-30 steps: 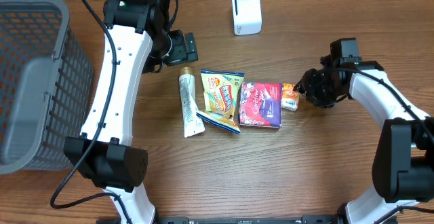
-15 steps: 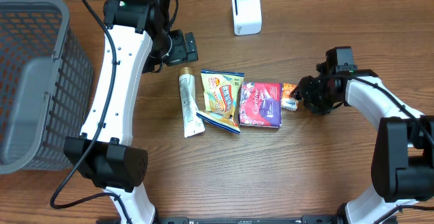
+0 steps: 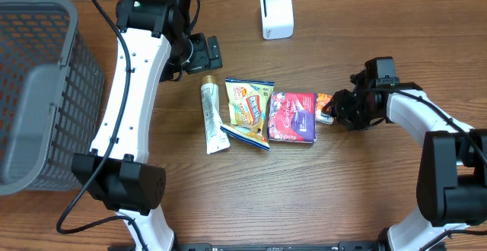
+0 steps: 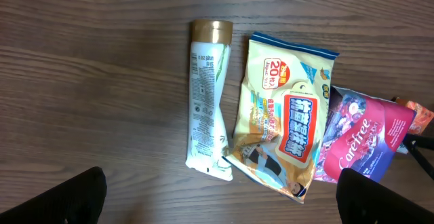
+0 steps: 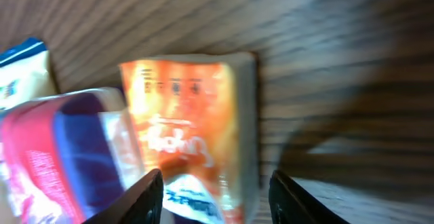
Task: Scan the item barcode
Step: 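Lower the right gripper onto the orange pack and close on it, then lift the orange pack with the right gripper toward the scanner, then hold the orange pack in front of the white scanner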
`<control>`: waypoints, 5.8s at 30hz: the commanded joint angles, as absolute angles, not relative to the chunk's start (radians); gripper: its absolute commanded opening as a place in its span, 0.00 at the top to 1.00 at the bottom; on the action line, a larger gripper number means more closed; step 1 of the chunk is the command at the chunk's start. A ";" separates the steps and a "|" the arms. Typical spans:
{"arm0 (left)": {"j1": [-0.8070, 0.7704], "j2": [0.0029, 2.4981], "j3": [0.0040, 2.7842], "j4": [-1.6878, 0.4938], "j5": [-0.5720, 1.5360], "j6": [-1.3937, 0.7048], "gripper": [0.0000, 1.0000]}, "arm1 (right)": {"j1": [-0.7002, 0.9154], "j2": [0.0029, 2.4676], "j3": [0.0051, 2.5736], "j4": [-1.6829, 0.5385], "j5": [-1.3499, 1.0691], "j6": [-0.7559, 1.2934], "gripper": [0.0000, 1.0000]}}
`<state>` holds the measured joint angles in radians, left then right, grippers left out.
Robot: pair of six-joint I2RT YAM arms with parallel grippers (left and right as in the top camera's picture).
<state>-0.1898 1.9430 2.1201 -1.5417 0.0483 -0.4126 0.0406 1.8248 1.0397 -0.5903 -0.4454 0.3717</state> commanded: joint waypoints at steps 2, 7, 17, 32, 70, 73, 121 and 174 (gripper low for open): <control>-0.189 1.943 2.121 -1.540 0.052 -0.423 0.00 | 0.030 1.835 1.037 -0.561 -0.530 0.329 0.48; -0.189 1.943 2.121 -1.540 0.052 -0.423 0.00 | 0.031 1.840 1.037 -0.566 -0.528 0.305 0.50; -0.192 1.943 2.121 -1.539 0.052 -0.423 0.00 | 0.026 1.842 1.049 -0.592 -0.524 0.306 0.96; -0.192 1.943 2.121 -1.539 0.052 -0.423 0.00 | -0.239 1.839 1.164 -0.932 -1.118 -0.230 0.96; -0.192 1.943 2.121 -1.539 0.052 -0.423 0.00 | -0.010 1.841 1.166 -0.293 -1.569 0.406 0.96; -0.192 1.943 2.121 -1.539 0.052 -0.423 0.00 | -0.010 1.841 1.166 -0.163 -1.569 0.542 0.96; -0.197 1.943 2.121 -1.539 0.052 -0.423 0.00 | 0.097 1.840 1.349 -0.423 -0.362 0.545 0.96; -0.197 1.943 2.121 -1.536 0.052 -0.423 0.00 | 0.409 2.235 1.592 0.181 0.271 -0.855 0.96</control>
